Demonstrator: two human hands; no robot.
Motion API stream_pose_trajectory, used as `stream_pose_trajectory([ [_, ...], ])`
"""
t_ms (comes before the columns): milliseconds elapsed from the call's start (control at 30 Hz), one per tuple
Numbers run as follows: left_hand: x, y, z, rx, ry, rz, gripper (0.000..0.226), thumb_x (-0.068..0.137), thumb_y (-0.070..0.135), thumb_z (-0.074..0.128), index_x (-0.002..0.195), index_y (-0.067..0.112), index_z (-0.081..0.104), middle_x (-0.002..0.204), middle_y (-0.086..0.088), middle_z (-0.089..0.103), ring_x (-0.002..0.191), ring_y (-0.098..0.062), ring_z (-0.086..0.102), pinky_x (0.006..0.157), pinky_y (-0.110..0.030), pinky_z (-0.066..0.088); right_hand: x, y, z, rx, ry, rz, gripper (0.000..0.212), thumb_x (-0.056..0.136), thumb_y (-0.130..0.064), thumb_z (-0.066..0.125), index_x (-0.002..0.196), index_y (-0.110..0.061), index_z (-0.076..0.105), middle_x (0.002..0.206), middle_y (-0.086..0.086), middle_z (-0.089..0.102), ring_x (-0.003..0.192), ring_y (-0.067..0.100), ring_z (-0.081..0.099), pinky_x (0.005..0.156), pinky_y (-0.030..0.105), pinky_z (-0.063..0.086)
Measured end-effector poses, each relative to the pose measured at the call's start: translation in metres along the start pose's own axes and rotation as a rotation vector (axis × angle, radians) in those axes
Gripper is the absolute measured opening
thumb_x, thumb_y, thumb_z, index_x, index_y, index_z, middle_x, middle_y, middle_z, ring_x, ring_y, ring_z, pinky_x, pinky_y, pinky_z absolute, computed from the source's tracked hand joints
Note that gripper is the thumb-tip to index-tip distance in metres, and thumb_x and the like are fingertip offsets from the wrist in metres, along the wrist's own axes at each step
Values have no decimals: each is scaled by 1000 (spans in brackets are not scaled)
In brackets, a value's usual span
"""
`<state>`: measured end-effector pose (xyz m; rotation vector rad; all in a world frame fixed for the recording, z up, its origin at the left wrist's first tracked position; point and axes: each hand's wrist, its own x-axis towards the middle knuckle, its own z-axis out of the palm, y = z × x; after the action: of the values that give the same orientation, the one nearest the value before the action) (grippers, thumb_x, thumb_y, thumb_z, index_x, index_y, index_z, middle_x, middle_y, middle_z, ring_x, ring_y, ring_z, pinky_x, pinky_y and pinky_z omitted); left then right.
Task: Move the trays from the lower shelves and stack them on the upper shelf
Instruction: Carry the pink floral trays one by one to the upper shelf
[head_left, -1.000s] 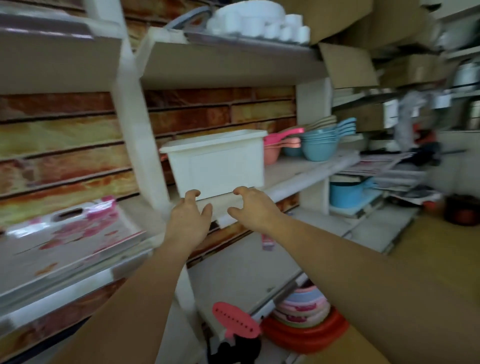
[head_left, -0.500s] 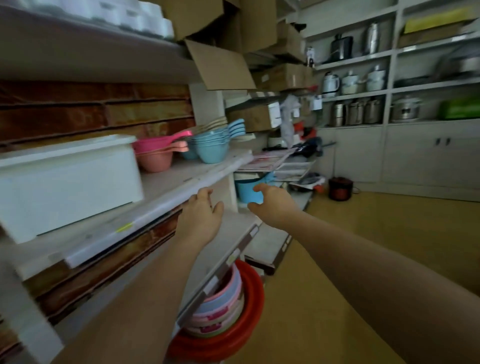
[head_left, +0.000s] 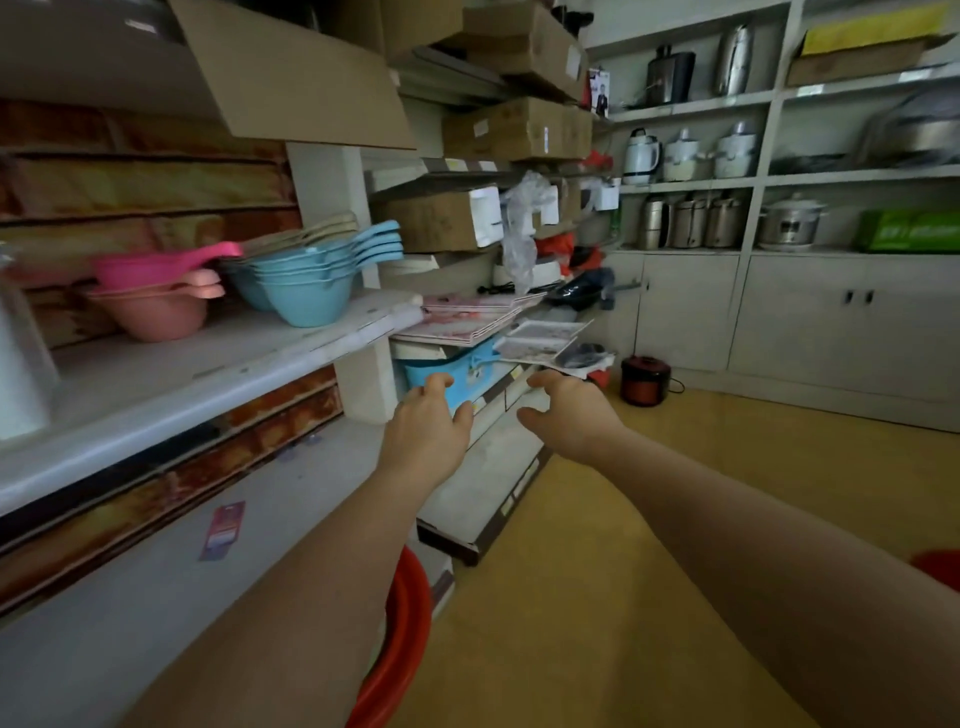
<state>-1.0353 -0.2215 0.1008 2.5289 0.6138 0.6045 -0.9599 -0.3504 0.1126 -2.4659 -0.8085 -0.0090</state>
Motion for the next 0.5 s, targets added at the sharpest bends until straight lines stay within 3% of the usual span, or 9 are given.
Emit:
stream_pose_trajectory([
  [300,113,7,68,58,-57,36,41,99,33,38,137,17,39,135,-9,46,121,-26,46,100,-40,40,108,61,6,-39,-1,30,49,98,-27,49,144,-15,38,141,11,47,113,25,57,89,33,50],
  [433,183,15,97,43,-82,91,40,98,33,40,135,16,42,138,-9,46,125,-27,44,102,-39,37,171,87,4,-49,16,62,47,97,-26,50,142,-18,40,134,10,54,107,24,59,77,26,46],
  [500,219,24,111,51,-105,125,40,98,33,40,133,15,43,137,-10,47,125,-27,43,103,-39,37,205,100,-1,-46,26,91,47,96,-27,51,142,-19,41,130,9,57,105,23,61,82,29,50],
])
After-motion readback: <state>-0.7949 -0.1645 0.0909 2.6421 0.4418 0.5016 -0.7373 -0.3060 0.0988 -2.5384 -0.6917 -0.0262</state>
